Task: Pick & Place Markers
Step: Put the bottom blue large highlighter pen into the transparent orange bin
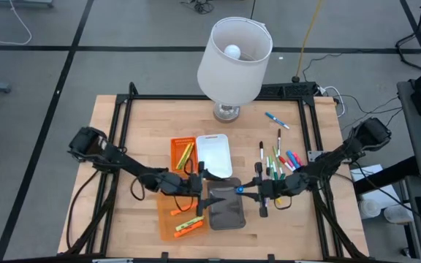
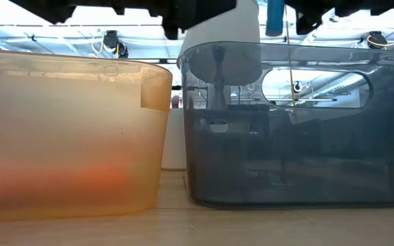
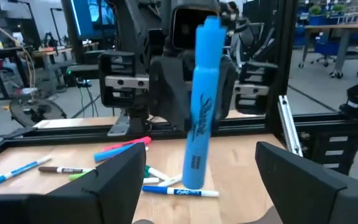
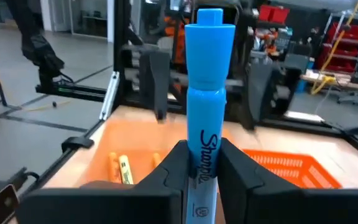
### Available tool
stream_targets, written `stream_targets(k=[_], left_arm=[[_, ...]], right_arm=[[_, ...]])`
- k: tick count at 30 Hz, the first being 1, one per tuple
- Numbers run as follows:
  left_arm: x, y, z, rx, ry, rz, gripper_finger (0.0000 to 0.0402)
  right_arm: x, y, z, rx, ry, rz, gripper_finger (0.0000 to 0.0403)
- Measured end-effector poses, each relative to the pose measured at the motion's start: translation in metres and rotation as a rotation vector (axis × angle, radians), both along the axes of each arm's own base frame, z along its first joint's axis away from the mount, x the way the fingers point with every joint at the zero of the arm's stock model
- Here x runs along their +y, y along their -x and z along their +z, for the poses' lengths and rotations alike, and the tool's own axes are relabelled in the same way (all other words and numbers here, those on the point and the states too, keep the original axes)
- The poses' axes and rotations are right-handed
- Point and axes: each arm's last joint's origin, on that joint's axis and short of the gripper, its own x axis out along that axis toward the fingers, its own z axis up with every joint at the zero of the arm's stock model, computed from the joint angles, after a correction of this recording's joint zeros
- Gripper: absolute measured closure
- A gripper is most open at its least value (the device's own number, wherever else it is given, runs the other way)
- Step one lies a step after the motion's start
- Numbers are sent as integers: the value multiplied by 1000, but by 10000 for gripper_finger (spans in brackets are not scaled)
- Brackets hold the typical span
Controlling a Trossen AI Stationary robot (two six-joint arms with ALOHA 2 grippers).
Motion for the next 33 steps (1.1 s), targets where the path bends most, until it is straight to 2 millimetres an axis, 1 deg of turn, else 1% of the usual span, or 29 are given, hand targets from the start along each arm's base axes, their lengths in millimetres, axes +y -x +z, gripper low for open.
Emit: stream_targets(k=[4, 11, 15, 19, 21, 23, 25, 28, 29, 33], left_arm=[[0, -18, -7, 10, -4, 17, 102], [3, -57, -9, -7, 1, -27, 99], [8, -68, -11, 14, 15, -21, 104], [12, -72, -10, 49, 35, -52, 124], [12, -72, -10, 50, 38, -72, 147], [11, -72, -10, 49, 26, -83, 184], [7, -71, -10, 47, -8, -94, 234], [1, -69, -9, 45, -62, -111, 328], [-1, -67, -7, 49, -79, -113, 347], [-6, -56, 10, 93, -135, -103, 344]], right_arm=[[1, -1, 1, -31, -12, 2, 360], [1, -1, 2, -32, -14, 2, 360], [2, -1, 2, -39, -17, 21, 360], [3, -1, 4, -53, -26, 60, 359], [3, -1, 4, -49, -24, 59, 359], [3, -1, 3, -44, -21, 57, 359], [3, -1, 3, -41, -19, 56, 359], [3, -1, 2, -37, -18, 57, 351], [3, -1, 3, -39, -21, 61, 345], [3, -1, 3, -35, -45, 56, 308]])
